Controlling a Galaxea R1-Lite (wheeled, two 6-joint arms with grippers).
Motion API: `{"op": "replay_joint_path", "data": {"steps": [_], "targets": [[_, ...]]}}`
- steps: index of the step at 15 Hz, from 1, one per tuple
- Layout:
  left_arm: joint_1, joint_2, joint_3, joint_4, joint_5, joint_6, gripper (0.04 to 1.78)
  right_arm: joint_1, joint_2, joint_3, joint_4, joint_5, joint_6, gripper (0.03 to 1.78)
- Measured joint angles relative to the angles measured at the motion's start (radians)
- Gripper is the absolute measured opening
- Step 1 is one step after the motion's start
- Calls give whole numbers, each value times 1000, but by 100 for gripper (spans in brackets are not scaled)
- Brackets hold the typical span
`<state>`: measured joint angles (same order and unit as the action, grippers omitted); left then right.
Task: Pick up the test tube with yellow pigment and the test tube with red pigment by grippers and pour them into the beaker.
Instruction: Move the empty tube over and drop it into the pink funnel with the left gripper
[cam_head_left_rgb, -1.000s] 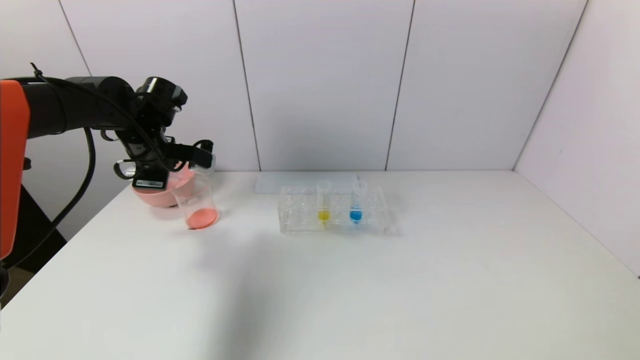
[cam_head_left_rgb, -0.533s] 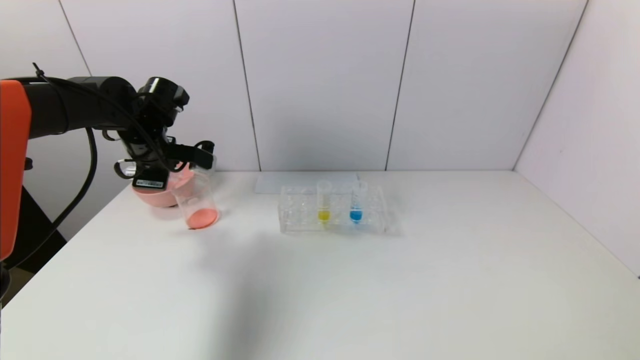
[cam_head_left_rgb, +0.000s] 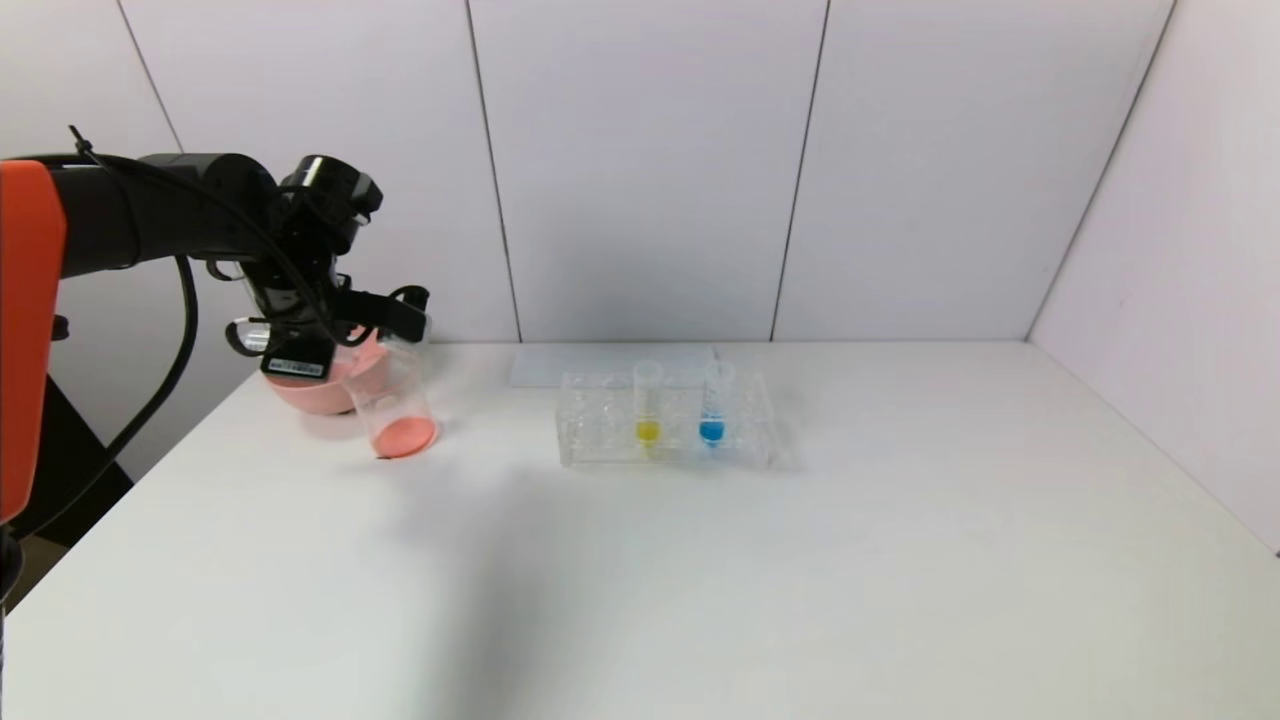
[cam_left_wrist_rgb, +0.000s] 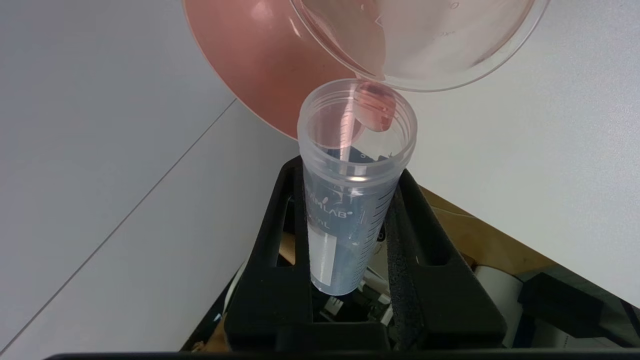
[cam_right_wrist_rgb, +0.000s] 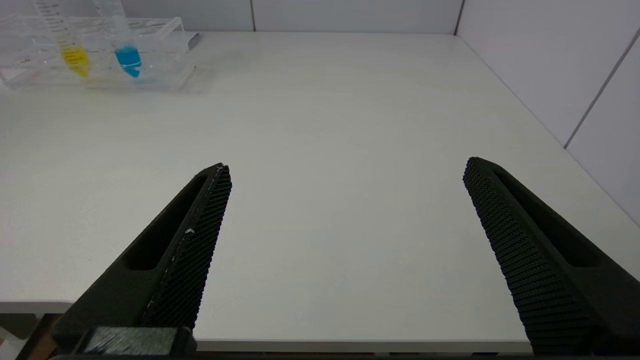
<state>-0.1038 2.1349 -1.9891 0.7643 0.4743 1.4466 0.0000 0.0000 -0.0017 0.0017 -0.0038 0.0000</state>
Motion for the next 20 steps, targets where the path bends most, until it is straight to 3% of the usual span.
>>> {"op": "replay_joint_path", "data": {"steps": [4,6,15,20], "targets": [[5,-47,13,9,-26,-23,44,0,0,0,0,0,0,170],[23,-92,14,5,-98,-108,44,0,0,0,0,0,0,170],[196,-249,19,-130,-513,-648,44,0,0,0,0,0,0,170],[217,-282,123,-293,-567,-1082,44,0,0,0,0,0,0,170]]}}
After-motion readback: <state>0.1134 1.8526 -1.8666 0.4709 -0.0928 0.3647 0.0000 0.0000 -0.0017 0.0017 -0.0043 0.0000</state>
